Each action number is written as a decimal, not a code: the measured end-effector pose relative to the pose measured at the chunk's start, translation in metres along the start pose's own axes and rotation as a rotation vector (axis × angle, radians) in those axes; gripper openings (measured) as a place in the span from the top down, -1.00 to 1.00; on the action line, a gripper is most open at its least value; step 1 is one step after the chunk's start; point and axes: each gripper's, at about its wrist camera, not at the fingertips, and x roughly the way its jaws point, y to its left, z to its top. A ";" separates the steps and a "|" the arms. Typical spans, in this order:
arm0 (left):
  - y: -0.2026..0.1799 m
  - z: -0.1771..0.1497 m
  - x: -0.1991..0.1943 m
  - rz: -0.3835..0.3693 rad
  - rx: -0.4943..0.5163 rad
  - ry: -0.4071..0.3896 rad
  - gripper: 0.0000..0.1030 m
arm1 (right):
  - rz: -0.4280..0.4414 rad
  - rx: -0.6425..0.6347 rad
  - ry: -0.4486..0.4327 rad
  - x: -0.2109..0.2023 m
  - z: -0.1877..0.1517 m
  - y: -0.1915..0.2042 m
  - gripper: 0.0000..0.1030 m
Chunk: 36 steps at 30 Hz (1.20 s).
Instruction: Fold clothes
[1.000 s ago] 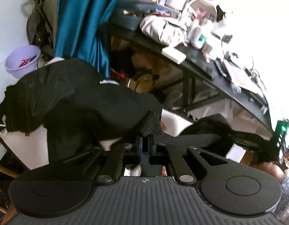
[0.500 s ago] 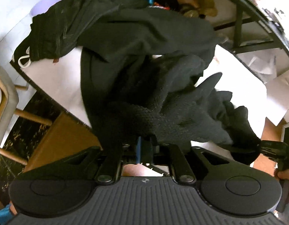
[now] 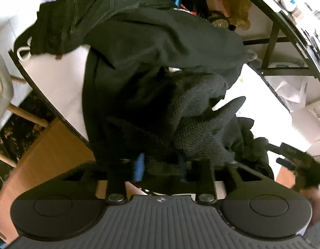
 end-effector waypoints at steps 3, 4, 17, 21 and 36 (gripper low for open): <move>-0.002 0.001 -0.006 -0.003 0.028 -0.029 0.73 | -0.072 -0.001 0.071 0.035 0.012 0.004 -0.50; -0.003 0.001 -0.009 -0.003 0.036 -0.043 0.74 | -0.083 0.005 0.100 0.046 0.013 0.003 -0.49; -0.008 0.020 -0.091 -0.118 0.136 -0.173 0.77 | 0.284 0.123 -0.218 -0.095 0.045 0.000 0.77; -0.003 0.013 -0.107 -0.145 0.241 -0.187 0.77 | 0.417 0.089 -0.393 -0.186 0.056 0.012 0.78; -0.017 0.024 -0.191 -0.462 0.318 -0.419 0.78 | 0.353 0.132 -0.742 -0.405 -0.005 -0.033 0.78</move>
